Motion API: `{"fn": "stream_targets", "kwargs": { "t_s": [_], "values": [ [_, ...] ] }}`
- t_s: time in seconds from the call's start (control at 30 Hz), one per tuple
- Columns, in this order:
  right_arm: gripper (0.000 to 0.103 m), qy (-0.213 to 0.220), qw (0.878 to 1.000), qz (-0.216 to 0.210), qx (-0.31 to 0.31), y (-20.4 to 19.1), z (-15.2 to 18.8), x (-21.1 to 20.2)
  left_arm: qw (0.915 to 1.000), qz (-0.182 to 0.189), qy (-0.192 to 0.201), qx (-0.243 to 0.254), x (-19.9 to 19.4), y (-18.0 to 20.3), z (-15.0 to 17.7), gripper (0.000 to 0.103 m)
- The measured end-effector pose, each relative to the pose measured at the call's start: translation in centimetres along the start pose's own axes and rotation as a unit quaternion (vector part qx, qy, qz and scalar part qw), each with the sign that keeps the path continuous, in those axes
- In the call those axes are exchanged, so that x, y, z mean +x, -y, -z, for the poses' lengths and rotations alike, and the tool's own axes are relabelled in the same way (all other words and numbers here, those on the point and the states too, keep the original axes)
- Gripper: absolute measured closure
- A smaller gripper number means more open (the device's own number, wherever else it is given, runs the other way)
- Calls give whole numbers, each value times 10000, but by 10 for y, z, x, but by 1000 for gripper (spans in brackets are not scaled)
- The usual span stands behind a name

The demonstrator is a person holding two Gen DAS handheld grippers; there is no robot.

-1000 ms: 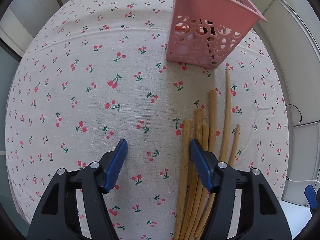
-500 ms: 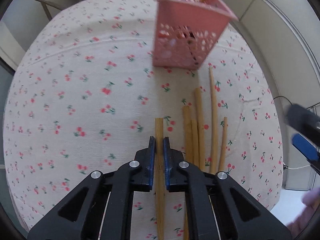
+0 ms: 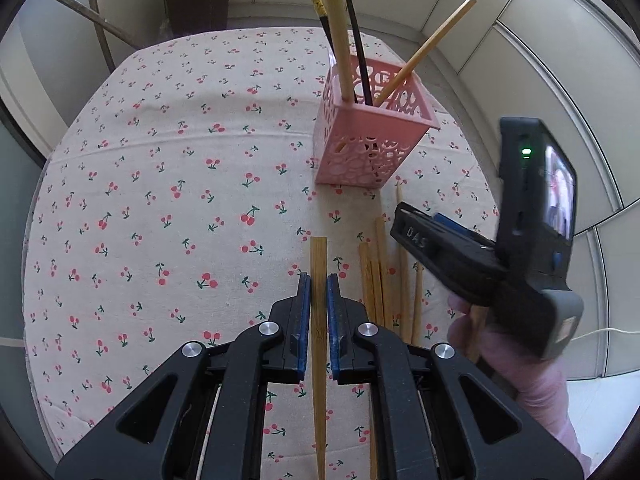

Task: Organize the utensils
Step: 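Lift the wooden chopstick with the left gripper and carry it over the holder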

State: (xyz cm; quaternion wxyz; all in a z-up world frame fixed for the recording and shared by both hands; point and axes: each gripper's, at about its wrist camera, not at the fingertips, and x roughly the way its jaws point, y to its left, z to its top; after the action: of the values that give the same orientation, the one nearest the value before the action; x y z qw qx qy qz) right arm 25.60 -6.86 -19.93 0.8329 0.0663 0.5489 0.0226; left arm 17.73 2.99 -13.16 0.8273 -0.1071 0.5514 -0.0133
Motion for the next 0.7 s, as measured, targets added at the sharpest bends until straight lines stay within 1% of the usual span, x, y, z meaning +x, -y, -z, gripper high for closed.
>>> {"fn": "stream_targets", "kwargs": {
  "t_s": [0.03,0.07,0.1,0.13,0.23,0.27,0.3,0.43,0.57,0.7],
  "values": [
    [85,27,10000,54,-54,-2,0,0,10000,15,11,15,-3,-1,3,95],
    [91,25,9999,-3,-108,-4,-1,1,10000,26,16,36,-16,-10,11,95],
    [96,22,10000,-29,-91,-4,-1,2,10000,18,28,53,-16,-11,11,95],
    [97,2,9999,-121,-28,-2,-1,3,10000,-15,59,63,-19,-11,11,95],
    [98,-134,9986,-459,229,9,0,1,9998,12,188,113,-30,-14,12,95],
    [98,-112,9974,-620,356,15,1,-4,9996,55,249,144,-35,-14,12,95],
    [98,-49,9968,-686,399,19,3,-9,9993,86,305,175,-39,-15,13,95],
    [98,332,9947,-870,440,23,9,-47,9960,202,754,428,-65,-11,17,95],
    [98,788,9903,-1086,352,26,18,-101,9905,349,1163,642,-98,-6,24,95],
    [98,1171,9843,-1304,218,27,32,-151,9858,428,1453,721,-124,-6,32,96]
  ]
}}
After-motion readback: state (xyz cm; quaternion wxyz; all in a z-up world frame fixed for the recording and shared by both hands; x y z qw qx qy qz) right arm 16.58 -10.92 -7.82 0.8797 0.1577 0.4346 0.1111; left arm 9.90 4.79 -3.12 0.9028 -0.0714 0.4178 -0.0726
